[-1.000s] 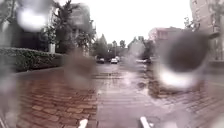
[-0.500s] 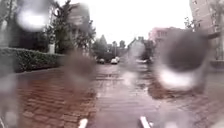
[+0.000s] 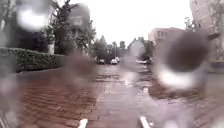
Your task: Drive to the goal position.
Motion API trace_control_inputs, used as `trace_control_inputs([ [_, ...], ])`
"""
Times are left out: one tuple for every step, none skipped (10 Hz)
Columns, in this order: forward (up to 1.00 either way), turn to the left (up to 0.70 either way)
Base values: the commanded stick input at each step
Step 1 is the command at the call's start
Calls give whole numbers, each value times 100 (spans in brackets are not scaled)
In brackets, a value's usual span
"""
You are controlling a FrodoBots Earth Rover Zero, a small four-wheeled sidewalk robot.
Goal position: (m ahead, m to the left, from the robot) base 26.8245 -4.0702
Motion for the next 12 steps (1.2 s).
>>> trace_control_inputs([
  [70,0],
  [70,0],
  [70,0],
  [70,0],
  [70,0],
  [70,0],
  [70,0],
  [53,0],
  [45,0],
  [45,0],
  [45,0],
  [45,0],
])
